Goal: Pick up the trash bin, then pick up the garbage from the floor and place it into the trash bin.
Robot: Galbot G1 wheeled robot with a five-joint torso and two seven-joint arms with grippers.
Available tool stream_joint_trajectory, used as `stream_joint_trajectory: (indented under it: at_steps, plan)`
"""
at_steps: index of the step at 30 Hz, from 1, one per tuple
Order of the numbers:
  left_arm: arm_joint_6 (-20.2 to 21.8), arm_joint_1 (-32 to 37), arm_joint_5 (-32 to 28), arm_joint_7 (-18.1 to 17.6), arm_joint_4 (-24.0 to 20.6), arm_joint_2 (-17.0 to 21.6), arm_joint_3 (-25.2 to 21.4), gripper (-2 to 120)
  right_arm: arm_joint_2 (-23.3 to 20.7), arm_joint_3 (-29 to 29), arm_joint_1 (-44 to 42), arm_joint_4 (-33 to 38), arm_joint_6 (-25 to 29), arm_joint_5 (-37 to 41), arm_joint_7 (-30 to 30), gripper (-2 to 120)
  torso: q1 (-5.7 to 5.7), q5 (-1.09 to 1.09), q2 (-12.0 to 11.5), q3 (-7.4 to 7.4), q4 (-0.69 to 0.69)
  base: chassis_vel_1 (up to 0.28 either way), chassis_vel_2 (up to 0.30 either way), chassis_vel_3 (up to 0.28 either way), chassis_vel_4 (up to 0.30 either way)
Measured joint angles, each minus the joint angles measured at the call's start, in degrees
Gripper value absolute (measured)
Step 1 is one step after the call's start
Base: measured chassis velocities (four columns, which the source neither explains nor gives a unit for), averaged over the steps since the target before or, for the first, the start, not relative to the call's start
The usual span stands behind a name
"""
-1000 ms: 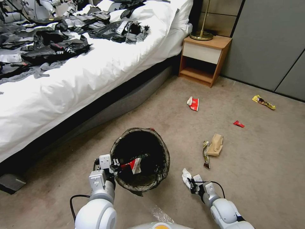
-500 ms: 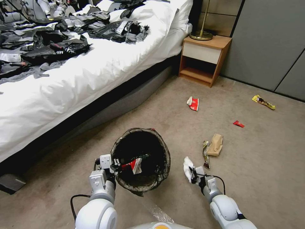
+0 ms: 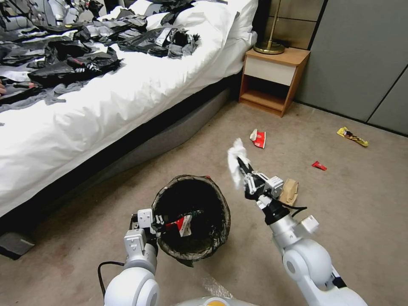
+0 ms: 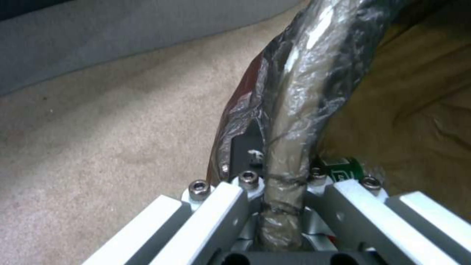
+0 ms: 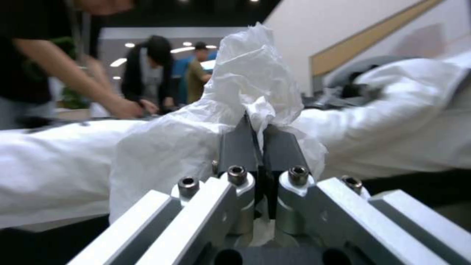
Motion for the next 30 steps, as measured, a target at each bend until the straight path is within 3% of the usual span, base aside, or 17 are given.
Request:
stream_joint_trajectory:
  at_steps: [3, 13, 23, 30]
  plan:
    - [0.0, 0.1, 0.2, 0.0, 0.0, 0.0, 0.1, 0, -0.6, -2.3, -1.1, 0.4, 0.3, -2.2, -0.9, 0, 0.0, -0.01, 0.0, 0.0, 0.0, 0.0, 0.0, 0.0, 0.0]
    - [-0.1, 0.1, 0.3, 0.1, -0.2, 0.1, 0.5, 0, -0.4, -7.9, -2.1, -8.6, 2.1, -9.0, -1.1, 0, 0.0, 0.0, 0.0, 0.0, 0.0, 0.0, 0.0, 0.0, 0.0]
    - [0.0, 0.3, 0.2, 0.2, -1.0, 0.1, 1.1, 0, 0.8, -7.6, 0.0, -16.3, 2.4, -10.8, 0.1, 0, 0.0, 0.0, 0.0, 0.01, 0.0, 0.0, 0.0, 0.0, 0.0]
    - [0.0, 0.1, 0.2, 0.2, -1.1, 0.0, 1.2, 0, 0.9, -7.2, 0.1, -16.9, 2.4, -11.2, 0.4, 20, 0.0, 0.0, 0.0, 0.01, 0.0, 0.0, 0.0, 0.0, 0.0]
